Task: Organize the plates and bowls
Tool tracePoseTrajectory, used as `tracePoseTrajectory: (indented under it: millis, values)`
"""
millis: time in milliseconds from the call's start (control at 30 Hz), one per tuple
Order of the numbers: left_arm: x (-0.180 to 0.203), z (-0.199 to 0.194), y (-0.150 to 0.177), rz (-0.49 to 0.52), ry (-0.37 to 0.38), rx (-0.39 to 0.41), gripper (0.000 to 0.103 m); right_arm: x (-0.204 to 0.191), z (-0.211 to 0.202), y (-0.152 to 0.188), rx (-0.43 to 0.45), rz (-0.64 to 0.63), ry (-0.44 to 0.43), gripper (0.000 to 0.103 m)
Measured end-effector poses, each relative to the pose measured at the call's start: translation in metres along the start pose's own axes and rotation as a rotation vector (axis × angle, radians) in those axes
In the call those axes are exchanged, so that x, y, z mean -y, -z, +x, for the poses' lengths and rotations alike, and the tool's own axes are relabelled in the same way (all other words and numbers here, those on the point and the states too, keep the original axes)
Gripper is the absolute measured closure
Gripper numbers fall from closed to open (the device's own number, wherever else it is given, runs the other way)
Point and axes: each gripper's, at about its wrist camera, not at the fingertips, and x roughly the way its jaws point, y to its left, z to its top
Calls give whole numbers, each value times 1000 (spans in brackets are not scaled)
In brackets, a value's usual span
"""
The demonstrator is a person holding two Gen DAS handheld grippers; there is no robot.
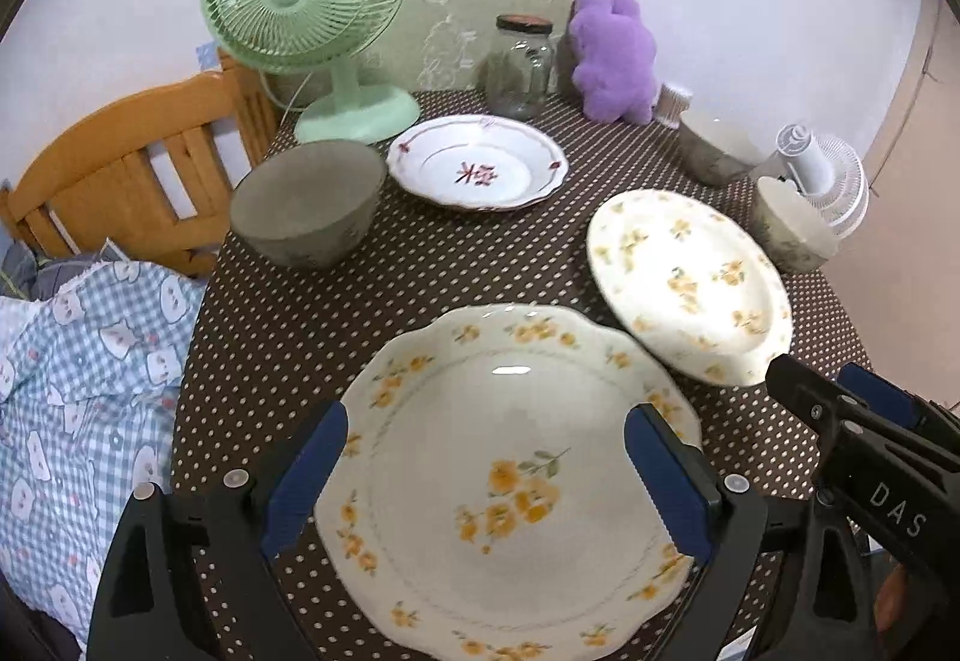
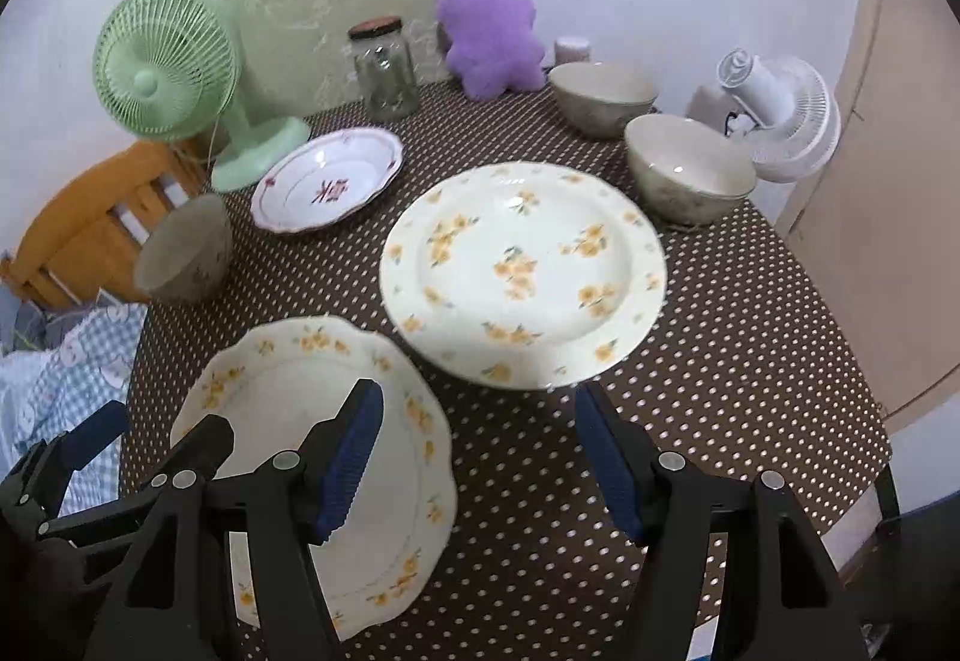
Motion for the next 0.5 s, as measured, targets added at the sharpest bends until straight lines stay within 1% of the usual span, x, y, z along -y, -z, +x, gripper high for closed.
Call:
tracePoseTrajectory:
  millis: [133,367,500]
  values:
    - [14,3,-6,0,7,22,8,16,-2,-10,21,6,-13,33]
    - [45,13,-24,-33,-28,36,9,45,9,-32,13,-4,-35,33]
    - [62,25,-31,-63,-52,27,9,67,24,-45,-9,-6,-53,25]
